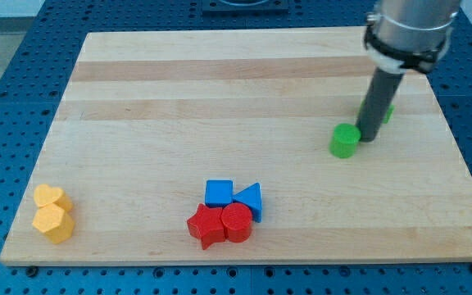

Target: Locate the green circle at the right side of the yellow heart

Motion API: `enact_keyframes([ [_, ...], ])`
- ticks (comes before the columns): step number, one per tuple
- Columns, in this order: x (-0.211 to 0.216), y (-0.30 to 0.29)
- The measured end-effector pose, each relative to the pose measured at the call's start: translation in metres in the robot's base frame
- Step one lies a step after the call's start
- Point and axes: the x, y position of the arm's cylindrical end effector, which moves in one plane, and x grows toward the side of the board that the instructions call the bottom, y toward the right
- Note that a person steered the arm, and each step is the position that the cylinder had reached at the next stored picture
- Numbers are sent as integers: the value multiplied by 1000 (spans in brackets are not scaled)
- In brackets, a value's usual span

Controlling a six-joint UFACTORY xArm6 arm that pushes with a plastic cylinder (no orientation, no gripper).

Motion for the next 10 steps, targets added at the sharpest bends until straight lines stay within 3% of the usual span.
enact_keyframes([
  [2, 16, 58],
  [3, 18, 26],
  [6, 17, -183],
  [8, 0, -175],
  [10, -19, -262],
])
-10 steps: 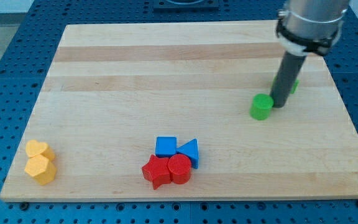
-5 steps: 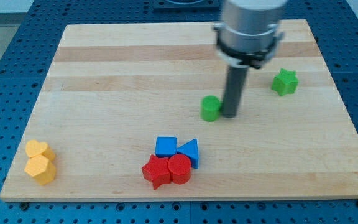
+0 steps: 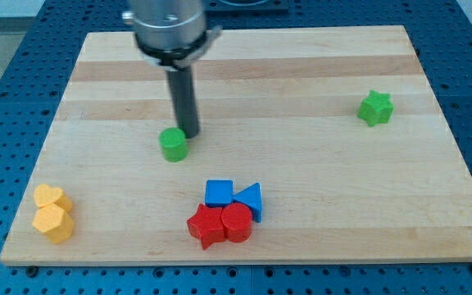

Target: Locate the green circle at the right side of the yellow heart

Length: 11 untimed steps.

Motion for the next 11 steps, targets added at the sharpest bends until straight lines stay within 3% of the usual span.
enact_keyframes([
  [3, -9, -1],
  [5, 64, -44],
  [7, 35, -29],
  [11, 91, -58],
])
